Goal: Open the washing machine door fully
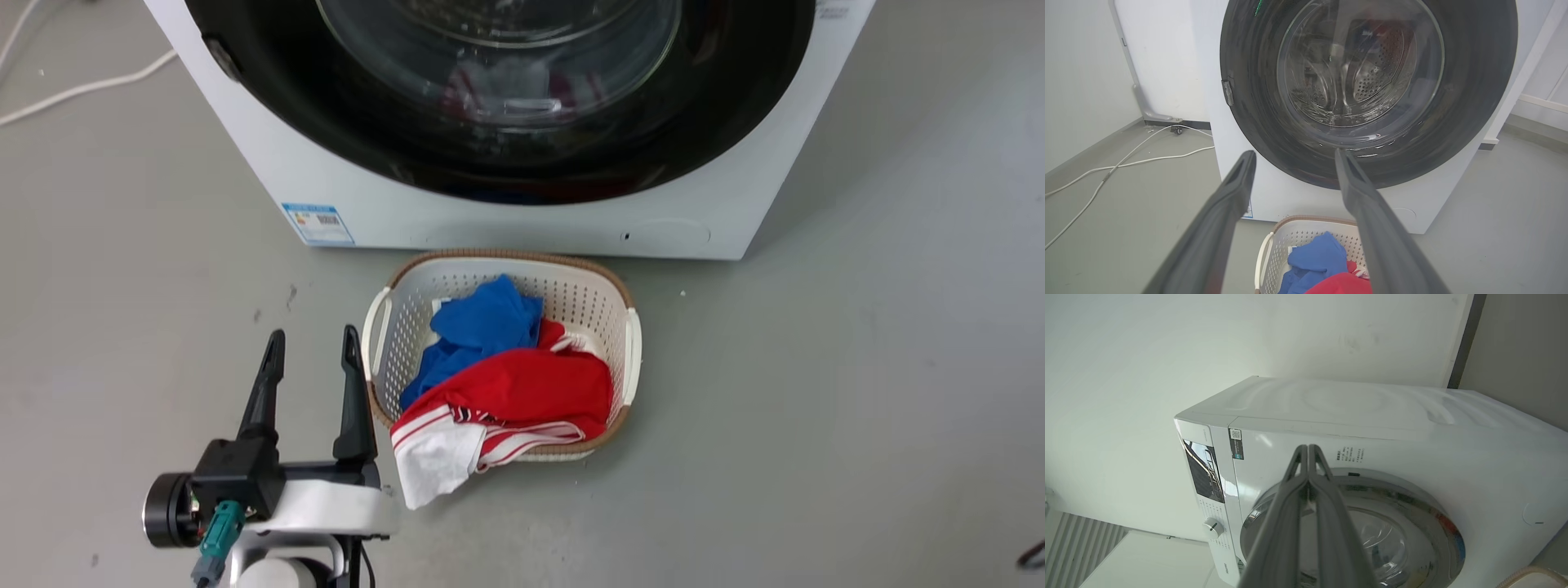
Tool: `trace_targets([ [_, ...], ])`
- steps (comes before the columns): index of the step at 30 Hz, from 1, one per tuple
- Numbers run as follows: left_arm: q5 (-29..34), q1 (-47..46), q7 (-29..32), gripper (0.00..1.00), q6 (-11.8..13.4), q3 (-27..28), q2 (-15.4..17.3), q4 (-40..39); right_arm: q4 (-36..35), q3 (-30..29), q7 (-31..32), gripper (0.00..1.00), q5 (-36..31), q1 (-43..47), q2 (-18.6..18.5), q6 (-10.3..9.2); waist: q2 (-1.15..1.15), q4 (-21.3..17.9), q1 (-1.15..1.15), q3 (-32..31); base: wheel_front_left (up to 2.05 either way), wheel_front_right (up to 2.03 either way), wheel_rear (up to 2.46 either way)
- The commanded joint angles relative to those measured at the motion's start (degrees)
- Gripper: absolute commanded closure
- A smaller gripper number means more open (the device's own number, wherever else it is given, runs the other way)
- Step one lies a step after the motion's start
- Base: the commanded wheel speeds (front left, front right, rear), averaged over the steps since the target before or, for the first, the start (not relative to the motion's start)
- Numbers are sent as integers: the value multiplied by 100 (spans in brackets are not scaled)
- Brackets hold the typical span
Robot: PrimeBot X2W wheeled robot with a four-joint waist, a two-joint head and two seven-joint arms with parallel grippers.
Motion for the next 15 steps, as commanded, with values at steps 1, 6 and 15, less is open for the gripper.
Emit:
trace_targets([
  [1, 35, -113, -16, 0, 25, -18, -1, -37, 52, -25, 72, 100, 16, -215, -93, 3, 0, 53, 0, 218, 0, 0, 0],
  [6, 45, -389, -16, 0, 35, -73, -1, -142, 476, -5, 494, 100, -101, -1130, -546, 3, 0, 136, 0, 679, 0, 0, 0],
  [15, -29, -862, -16, 0, 100, -230, -2, -282, 1190, 393, 1195, 100, -321, -2636, -1280, 2, 0, 340, 0, 1424, 0, 0, 0],
])
